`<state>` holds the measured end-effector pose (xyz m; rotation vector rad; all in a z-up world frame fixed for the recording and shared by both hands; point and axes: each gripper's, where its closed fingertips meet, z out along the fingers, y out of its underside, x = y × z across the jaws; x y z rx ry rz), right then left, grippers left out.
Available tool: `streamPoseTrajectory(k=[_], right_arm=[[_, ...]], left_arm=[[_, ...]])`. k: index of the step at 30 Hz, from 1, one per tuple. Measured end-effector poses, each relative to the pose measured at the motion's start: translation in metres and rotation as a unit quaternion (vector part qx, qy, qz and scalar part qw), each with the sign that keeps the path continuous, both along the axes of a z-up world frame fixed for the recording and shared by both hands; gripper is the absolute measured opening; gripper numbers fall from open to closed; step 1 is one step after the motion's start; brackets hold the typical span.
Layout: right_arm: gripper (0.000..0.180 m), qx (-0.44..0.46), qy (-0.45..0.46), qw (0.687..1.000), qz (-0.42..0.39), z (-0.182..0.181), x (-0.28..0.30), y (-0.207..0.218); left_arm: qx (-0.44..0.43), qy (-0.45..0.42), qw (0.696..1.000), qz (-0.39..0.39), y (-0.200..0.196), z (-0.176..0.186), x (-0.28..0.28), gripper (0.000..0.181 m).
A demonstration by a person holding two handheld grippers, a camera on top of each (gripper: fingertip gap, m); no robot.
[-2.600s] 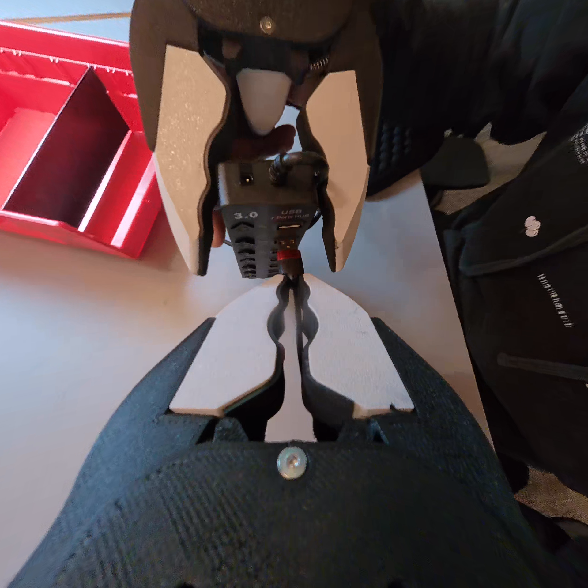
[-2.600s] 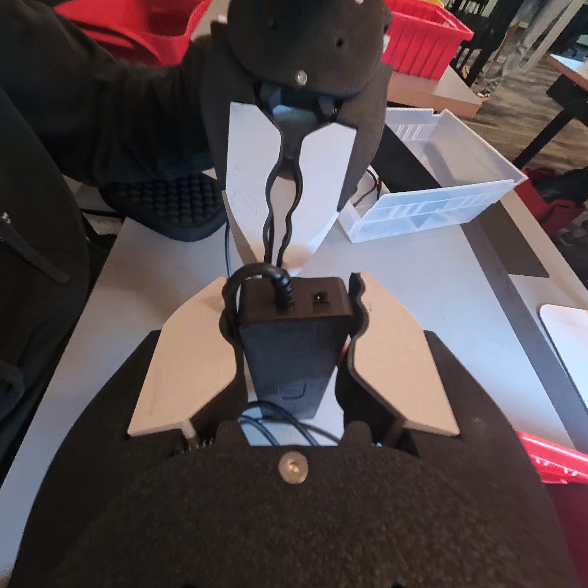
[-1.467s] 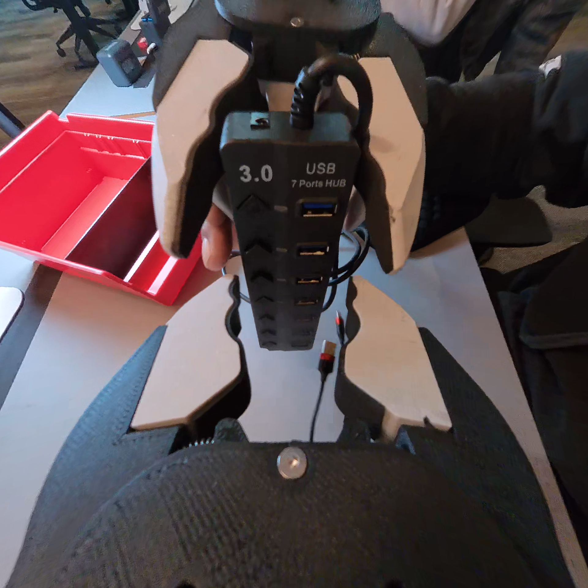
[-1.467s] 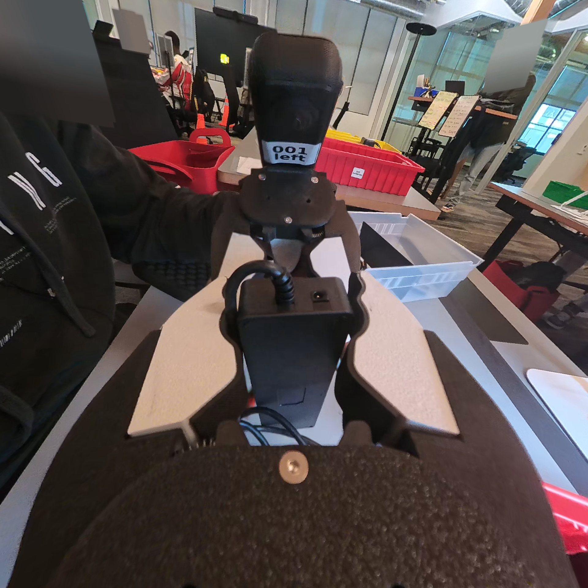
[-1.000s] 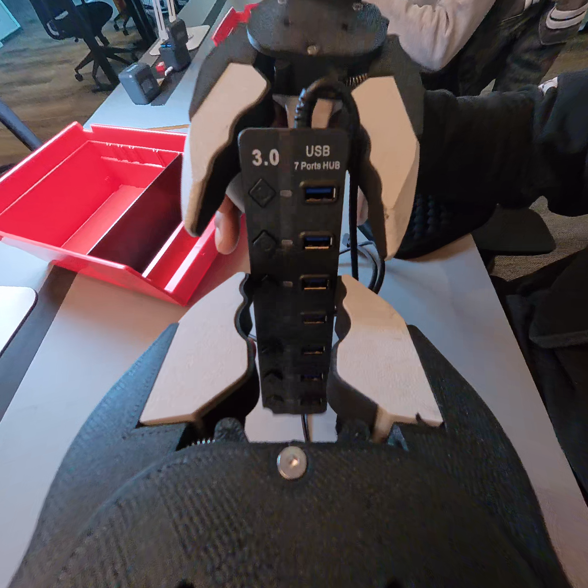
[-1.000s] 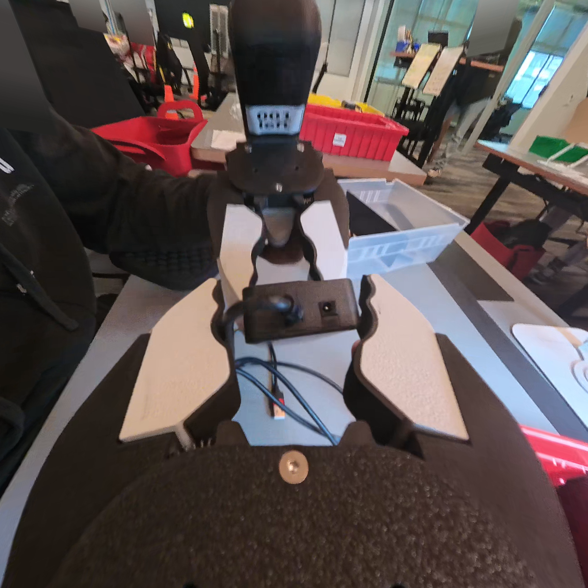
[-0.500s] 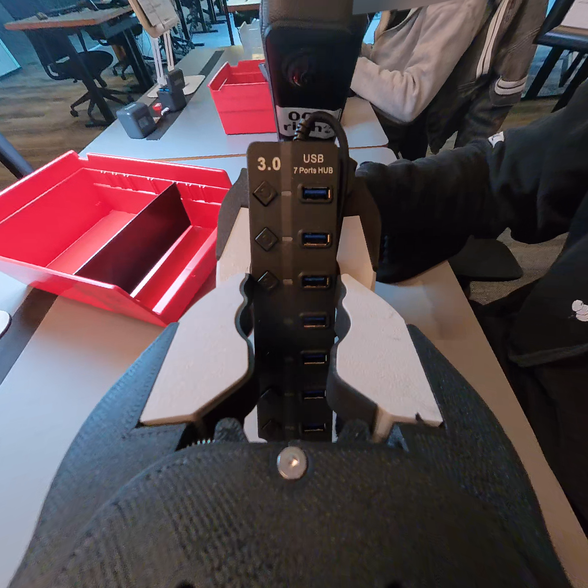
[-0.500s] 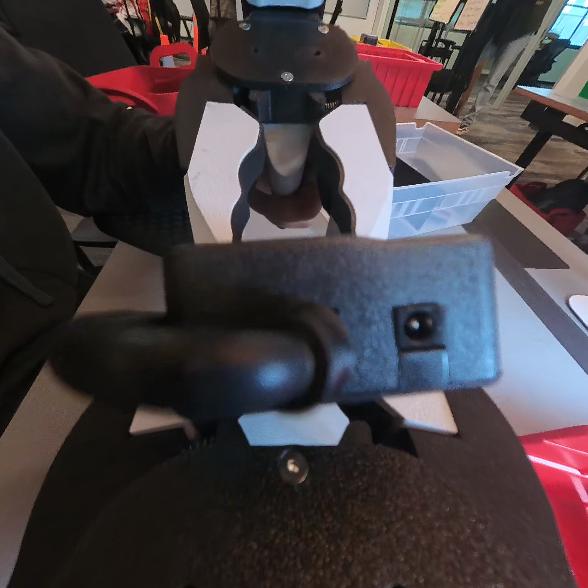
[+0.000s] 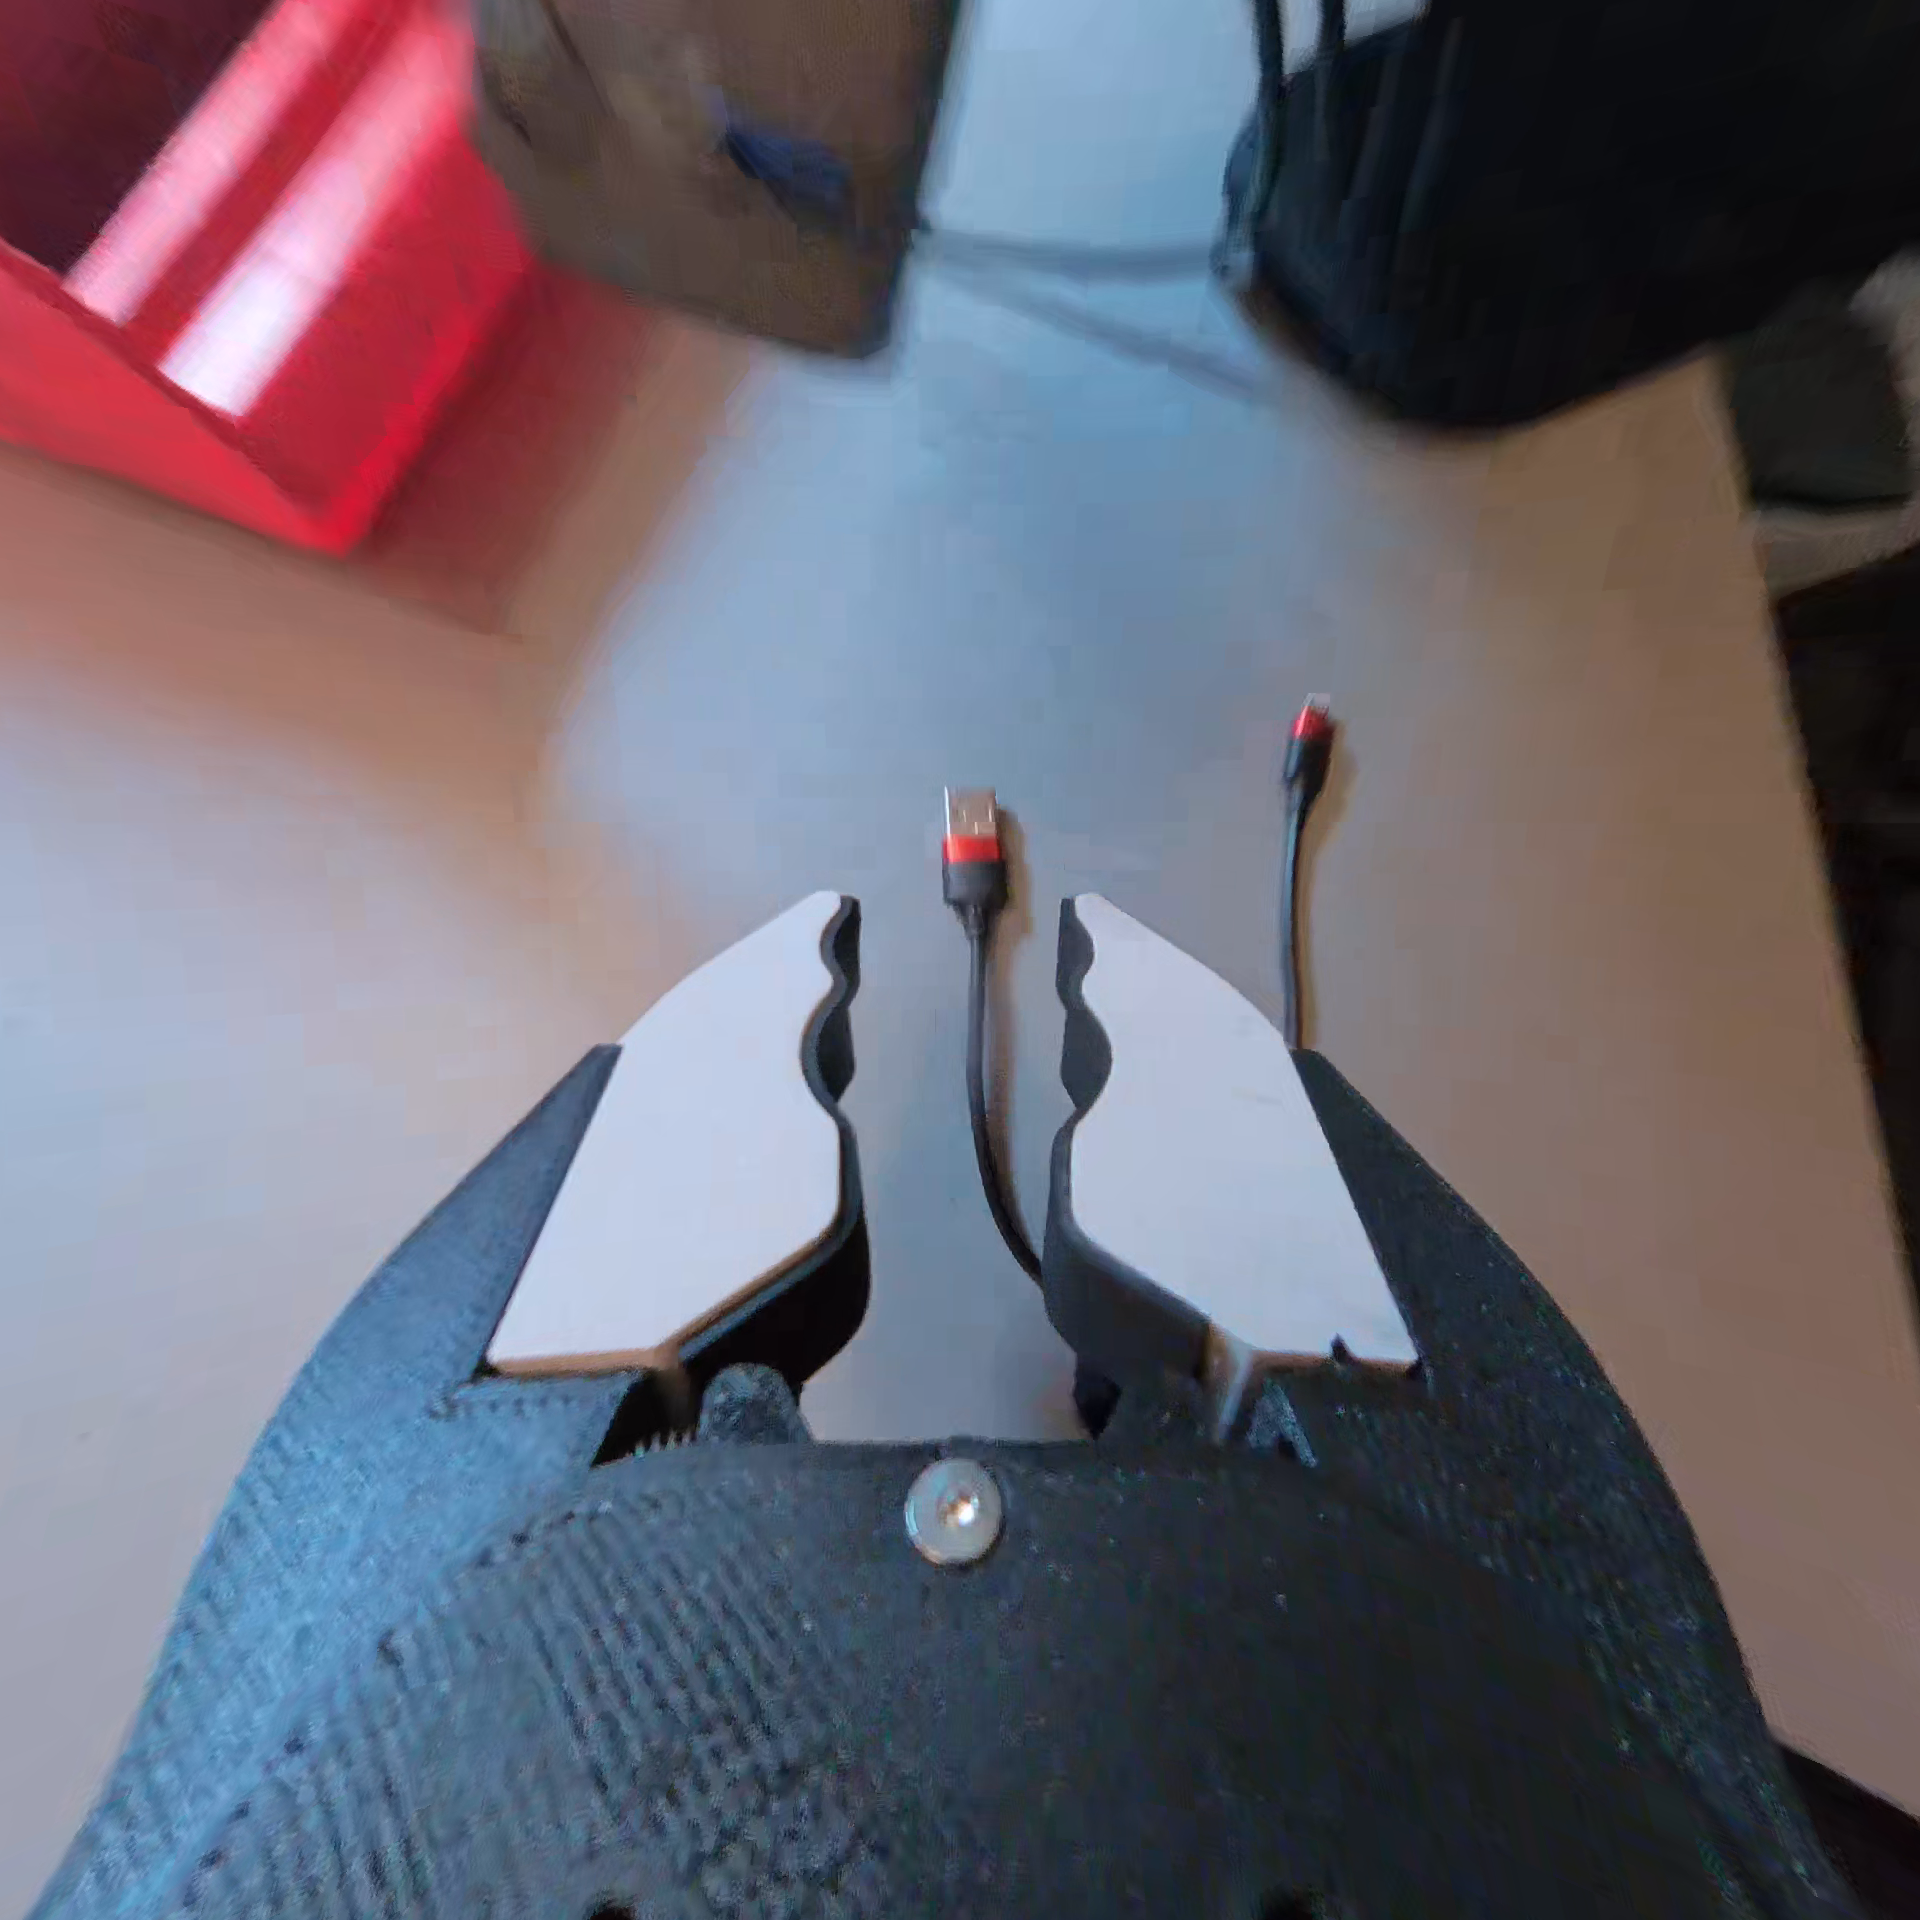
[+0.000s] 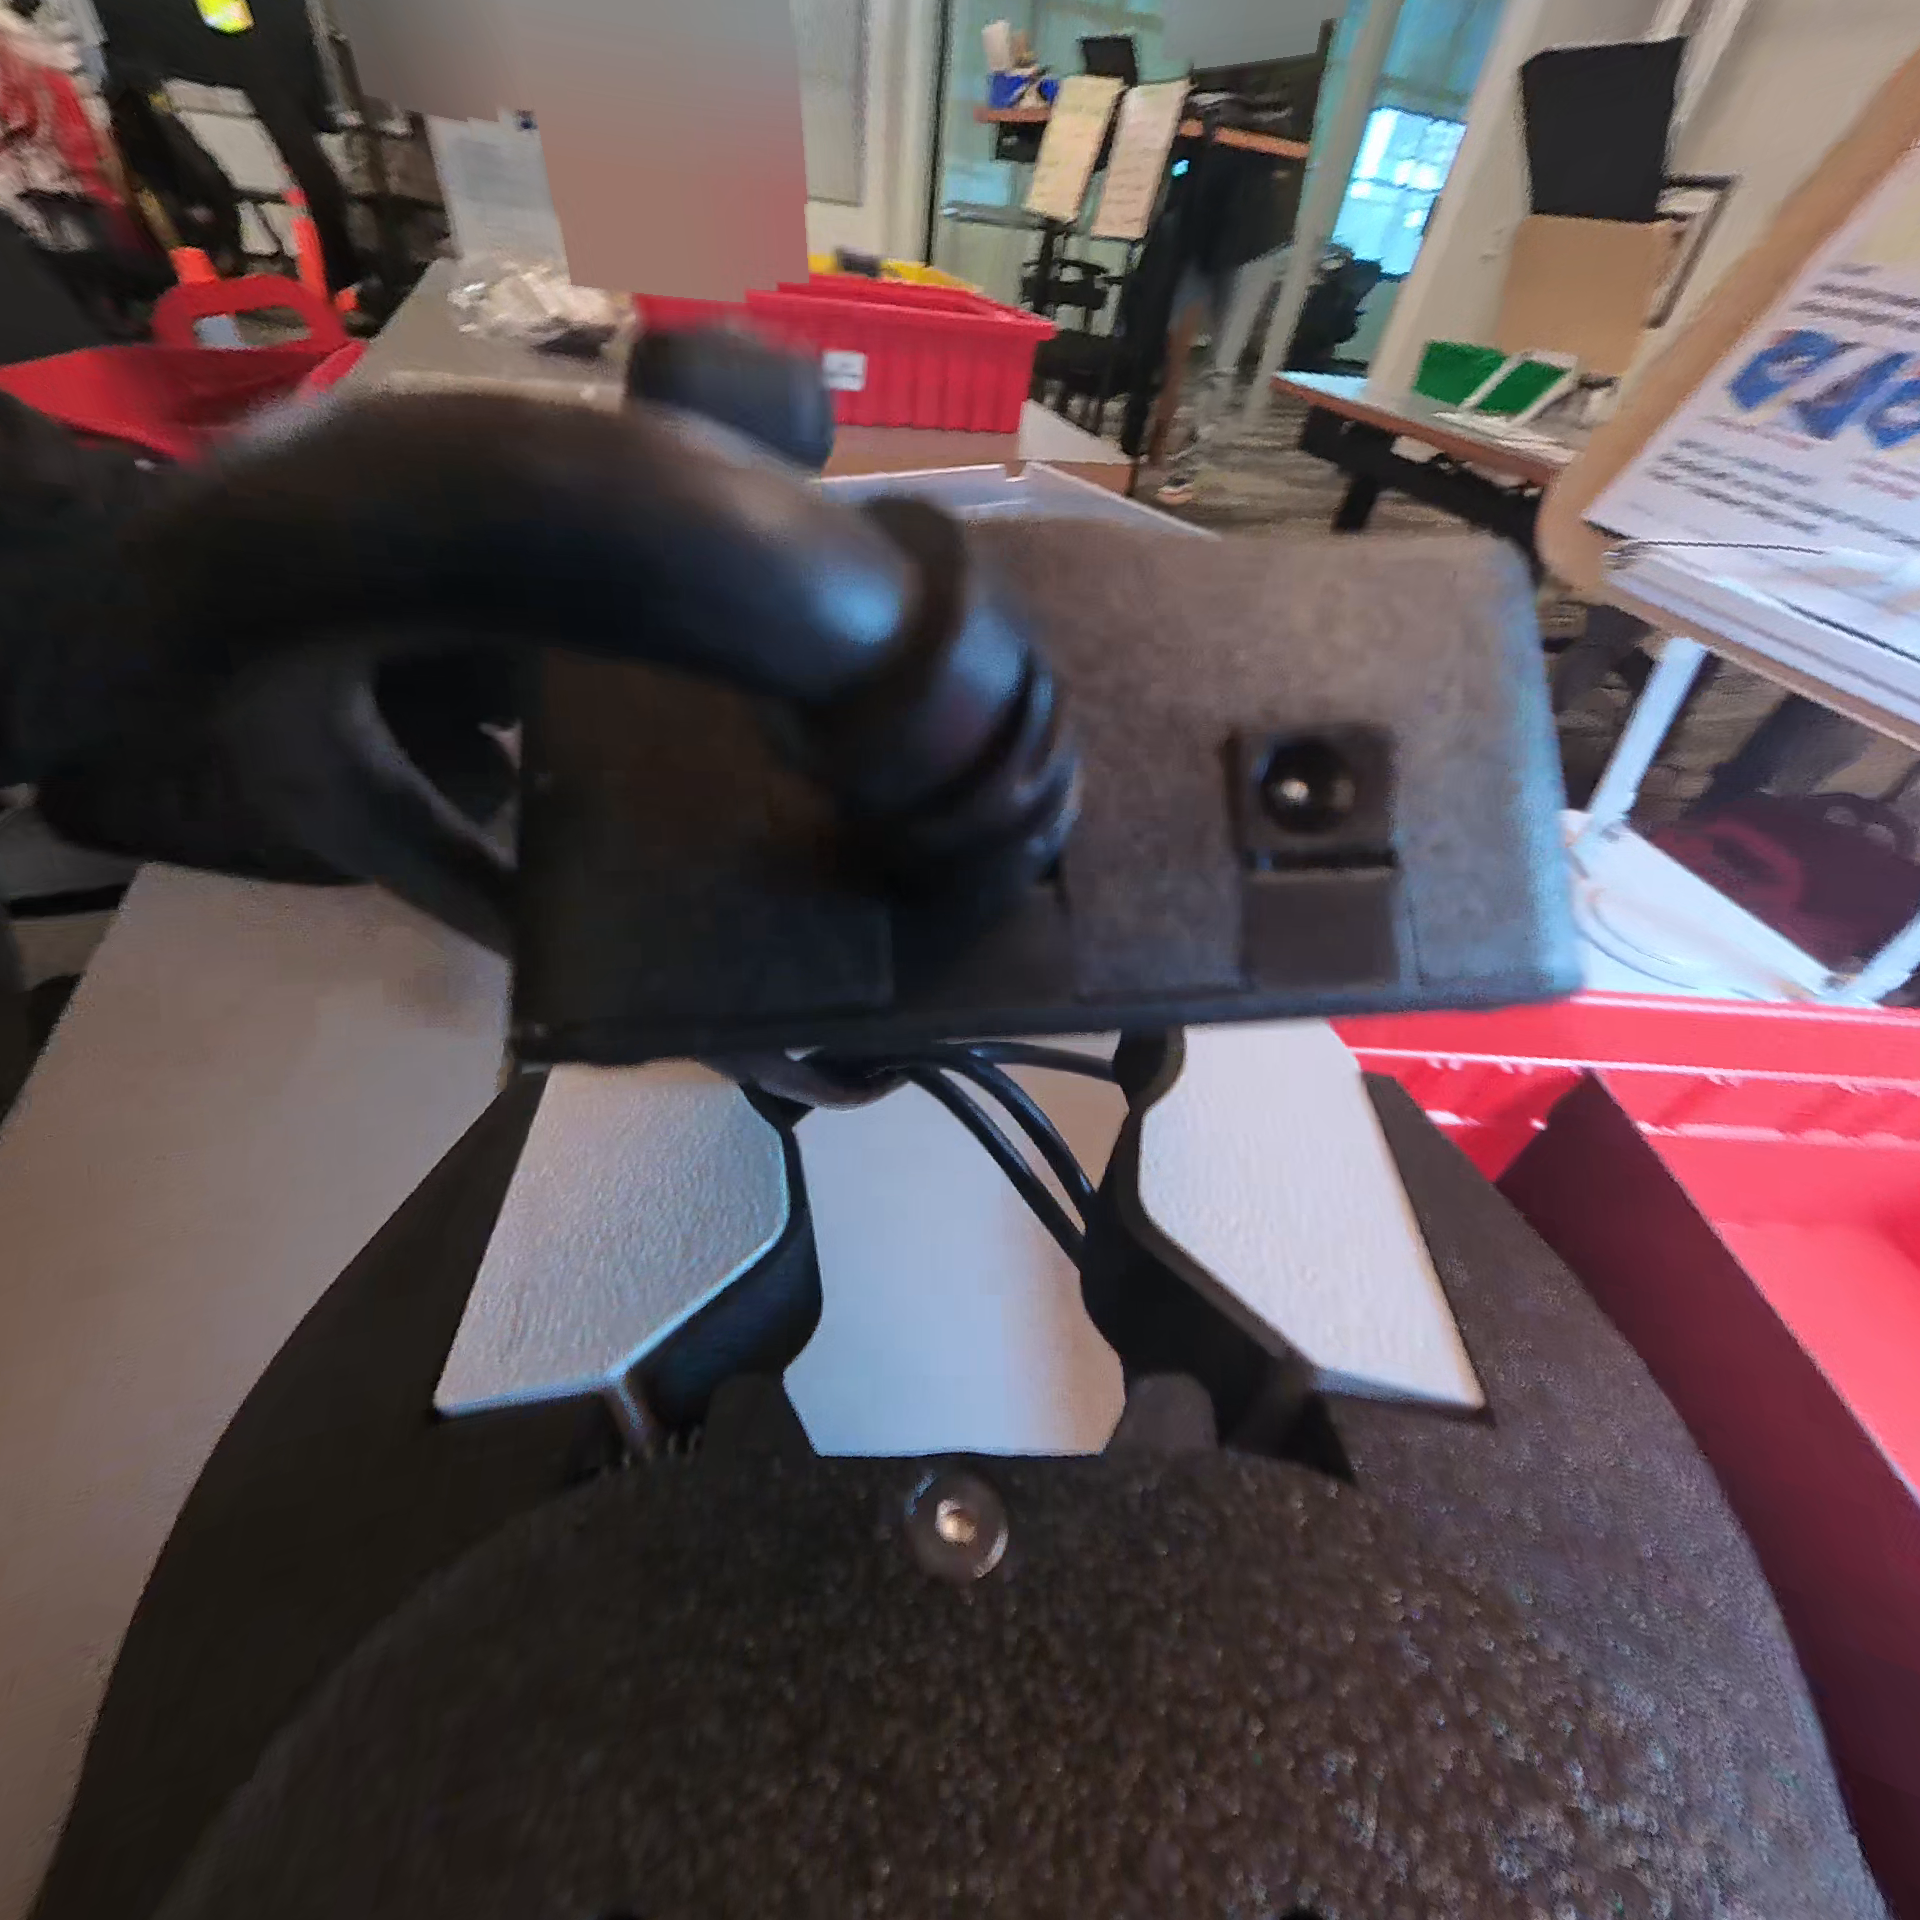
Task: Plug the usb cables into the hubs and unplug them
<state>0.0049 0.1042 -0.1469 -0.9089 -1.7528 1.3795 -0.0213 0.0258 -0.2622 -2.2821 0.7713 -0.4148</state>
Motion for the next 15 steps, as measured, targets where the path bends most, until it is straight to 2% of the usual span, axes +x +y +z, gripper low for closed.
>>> streamPoseTrajectory(k=[2, 8, 15], right_arm=[[0.062, -0.009, 0.004, 1.000, -0.014, -0.001, -0.002, 0.007], [0.062, -0.014, -0.008, 1.000, 0.002, -0.011, -0.006, 0.004], [0.062, 0.002, -0.019, 1.000, 0.023, -0.019, -0.005, -0.004]], left_arm=[[-0.018, 0.024, 1.000, -0.008, 0.001, -0.020, 0.005, 0.035], [-0.043, 0.069, 0.997, -0.017, 0.000, -0.040, 0.008, 0.026], [-0.020, 0.093, 0.995, -0.014, 0.010, -0.042, 0.014, 0.013]])
